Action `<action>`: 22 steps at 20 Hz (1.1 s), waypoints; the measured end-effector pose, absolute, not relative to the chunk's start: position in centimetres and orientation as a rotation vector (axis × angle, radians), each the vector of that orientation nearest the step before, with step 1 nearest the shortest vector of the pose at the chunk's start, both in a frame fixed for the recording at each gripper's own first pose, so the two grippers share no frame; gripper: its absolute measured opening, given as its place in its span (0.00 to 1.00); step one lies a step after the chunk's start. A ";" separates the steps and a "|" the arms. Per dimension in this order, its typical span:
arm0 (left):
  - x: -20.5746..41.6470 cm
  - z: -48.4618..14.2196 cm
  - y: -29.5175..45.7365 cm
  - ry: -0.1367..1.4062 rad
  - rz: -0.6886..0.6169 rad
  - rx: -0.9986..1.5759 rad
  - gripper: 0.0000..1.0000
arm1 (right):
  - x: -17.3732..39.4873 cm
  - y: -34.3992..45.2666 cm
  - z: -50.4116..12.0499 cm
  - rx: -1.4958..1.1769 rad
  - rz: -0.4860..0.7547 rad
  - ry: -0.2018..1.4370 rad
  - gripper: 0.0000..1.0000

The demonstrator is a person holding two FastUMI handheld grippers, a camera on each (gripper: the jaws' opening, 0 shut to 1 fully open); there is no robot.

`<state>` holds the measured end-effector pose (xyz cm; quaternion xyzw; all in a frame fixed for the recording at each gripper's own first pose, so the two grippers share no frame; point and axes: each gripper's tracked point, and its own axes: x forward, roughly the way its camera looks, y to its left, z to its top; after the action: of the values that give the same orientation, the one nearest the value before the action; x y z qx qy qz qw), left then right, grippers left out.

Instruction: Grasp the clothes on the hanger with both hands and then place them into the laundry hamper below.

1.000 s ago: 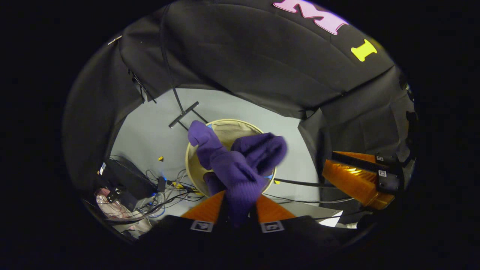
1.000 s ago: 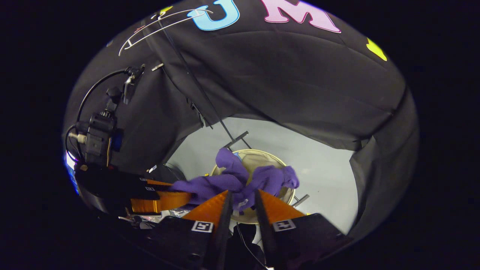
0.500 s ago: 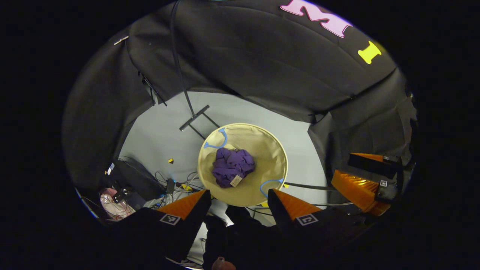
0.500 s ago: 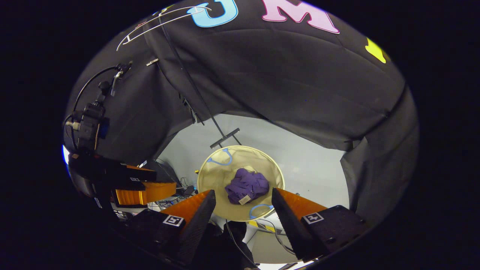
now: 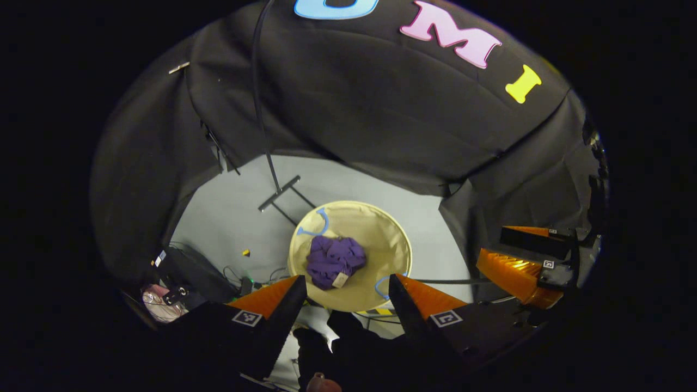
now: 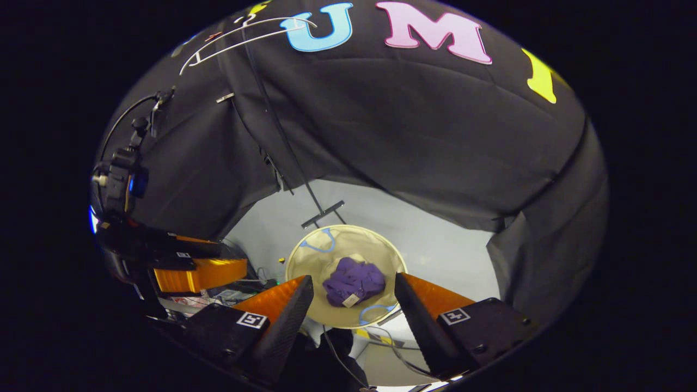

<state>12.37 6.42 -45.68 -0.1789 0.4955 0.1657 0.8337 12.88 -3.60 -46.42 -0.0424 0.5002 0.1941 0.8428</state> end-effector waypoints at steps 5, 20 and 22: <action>11.2 -41.0 7.9 0.897 0.302 -0.261 0.96 | 11.8 -1.7 -42.3 -0.077 0.392 0.954 0.99; 8.7 -18.1 10.4 0.293 0.155 0.016 0.95 | 11.5 1.8 -17.3 0.077 0.157 0.307 0.98; 7.8 -15.0 10.0 0.212 0.135 0.032 0.95 | 10.7 2.5 -14.4 0.100 0.143 0.218 0.98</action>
<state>7.77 10.01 -14.97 0.0159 0.1059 0.0672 0.9920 10.66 2.52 -14.42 0.0500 0.1084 0.0715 0.9903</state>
